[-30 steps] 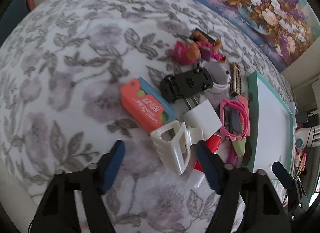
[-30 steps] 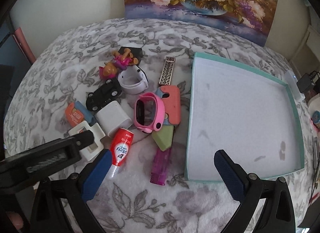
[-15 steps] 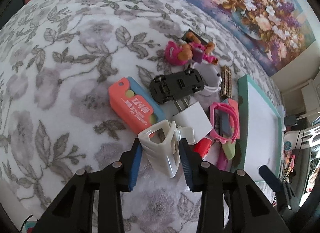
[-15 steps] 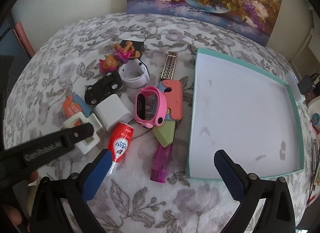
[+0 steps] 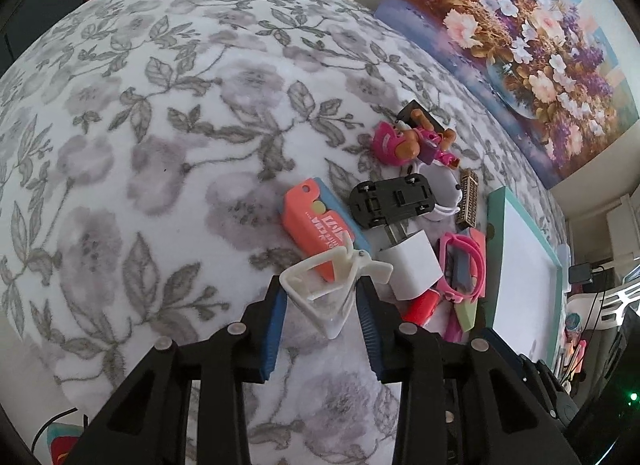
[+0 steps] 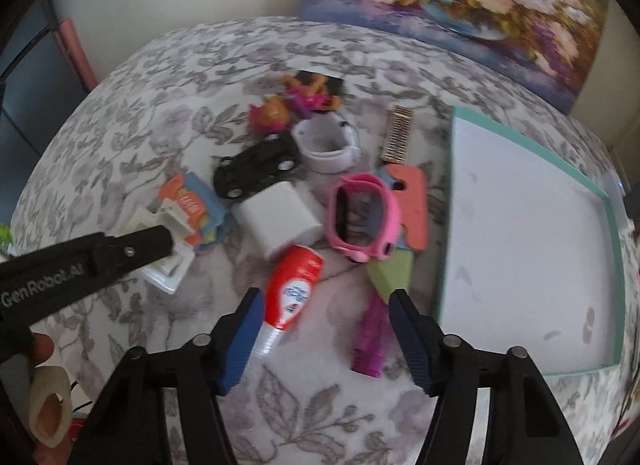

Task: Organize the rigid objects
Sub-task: 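Grasp the white plastic clip with the left tool while the right tool grasps the red glue tube, then lift the white clip with the left tool while the right tool lifts the red glue tube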

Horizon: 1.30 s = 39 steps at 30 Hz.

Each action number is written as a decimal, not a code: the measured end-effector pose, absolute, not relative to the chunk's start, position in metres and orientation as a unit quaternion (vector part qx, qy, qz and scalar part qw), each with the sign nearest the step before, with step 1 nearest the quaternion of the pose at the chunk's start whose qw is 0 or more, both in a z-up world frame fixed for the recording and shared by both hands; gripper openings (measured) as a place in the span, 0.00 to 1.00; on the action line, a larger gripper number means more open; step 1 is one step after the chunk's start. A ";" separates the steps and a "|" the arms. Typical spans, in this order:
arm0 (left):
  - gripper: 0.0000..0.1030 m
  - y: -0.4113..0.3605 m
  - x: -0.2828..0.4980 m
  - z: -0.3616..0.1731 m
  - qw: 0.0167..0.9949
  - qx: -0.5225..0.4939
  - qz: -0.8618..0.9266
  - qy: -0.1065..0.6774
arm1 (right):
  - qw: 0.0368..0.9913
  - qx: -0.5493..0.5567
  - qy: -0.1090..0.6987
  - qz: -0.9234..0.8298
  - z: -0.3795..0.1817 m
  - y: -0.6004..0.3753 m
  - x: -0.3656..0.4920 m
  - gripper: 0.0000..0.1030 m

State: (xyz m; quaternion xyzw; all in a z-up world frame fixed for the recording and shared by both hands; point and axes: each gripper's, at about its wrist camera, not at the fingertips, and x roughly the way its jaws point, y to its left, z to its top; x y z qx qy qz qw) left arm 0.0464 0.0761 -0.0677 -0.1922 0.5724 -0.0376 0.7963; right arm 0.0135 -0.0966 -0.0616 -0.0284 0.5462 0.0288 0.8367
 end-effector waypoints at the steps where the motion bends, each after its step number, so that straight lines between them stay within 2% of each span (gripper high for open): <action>1: 0.36 0.077 0.046 -0.068 0.795 -0.193 -0.038 0.573 | 0.835 -0.032 0.548 0.033 -0.064 -0.093 0.015 0.60; 5: 0.36 0.079 0.044 -0.069 0.794 -0.192 -0.034 0.576 | 0.826 -0.034 0.561 0.038 -0.074 -0.087 0.020 0.49; 22: 0.36 0.072 0.047 -0.077 0.787 -0.182 -0.038 0.589 | 0.813 -0.034 0.581 0.031 -0.096 -0.077 0.032 0.36; 35: 0.36 0.073 0.042 -0.064 0.803 -0.178 -0.027 0.568 | 0.817 0.007 0.575 0.038 -0.078 -0.100 0.027 0.34; 36: 0.36 0.073 0.042 -0.061 0.807 -0.178 -0.028 0.563 | 0.821 0.009 0.569 0.038 -0.073 -0.103 0.026 0.34; 38: 0.36 0.073 0.040 -0.054 0.814 -0.176 -0.027 0.553 | 0.831 0.011 0.555 0.039 -0.062 -0.109 0.023 0.25; 39: 0.36 0.073 0.039 -0.052 0.816 -0.174 -0.026 0.550 | 0.835 0.015 0.549 0.041 -0.056 -0.111 0.021 0.25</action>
